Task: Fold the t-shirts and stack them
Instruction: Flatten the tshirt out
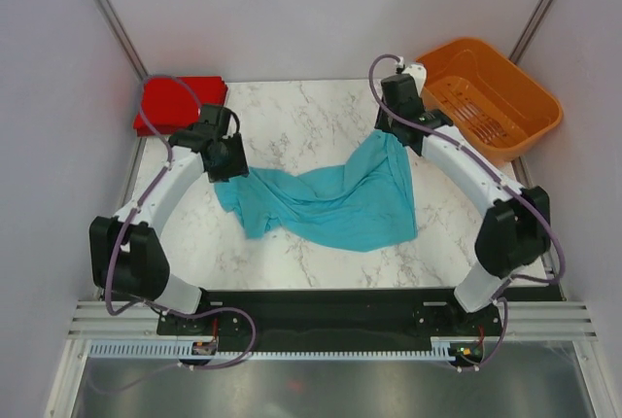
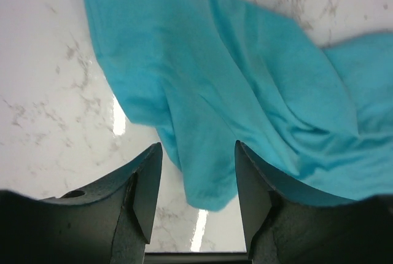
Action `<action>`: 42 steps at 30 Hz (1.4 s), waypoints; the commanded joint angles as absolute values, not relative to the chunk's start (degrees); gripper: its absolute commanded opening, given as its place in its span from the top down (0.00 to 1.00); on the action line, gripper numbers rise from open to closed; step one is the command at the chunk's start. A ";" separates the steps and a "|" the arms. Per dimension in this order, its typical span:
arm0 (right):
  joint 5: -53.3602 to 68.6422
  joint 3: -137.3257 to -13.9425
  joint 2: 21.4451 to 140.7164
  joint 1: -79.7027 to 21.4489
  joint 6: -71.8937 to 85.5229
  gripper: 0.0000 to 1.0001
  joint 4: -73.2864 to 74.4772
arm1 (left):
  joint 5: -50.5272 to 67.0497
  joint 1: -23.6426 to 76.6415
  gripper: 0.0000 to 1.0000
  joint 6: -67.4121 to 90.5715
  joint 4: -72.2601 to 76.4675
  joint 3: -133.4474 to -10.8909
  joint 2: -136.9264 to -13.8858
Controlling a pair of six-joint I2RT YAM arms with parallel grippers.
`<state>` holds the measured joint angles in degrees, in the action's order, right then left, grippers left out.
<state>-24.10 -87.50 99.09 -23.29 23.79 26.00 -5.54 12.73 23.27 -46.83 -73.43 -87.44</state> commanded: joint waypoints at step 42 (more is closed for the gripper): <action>-23.82 -38.41 61.79 -29.36 55.11 0.50 26.02 | -7.90 34.01 0.56 27.68 -40.42 -66.35 -89.22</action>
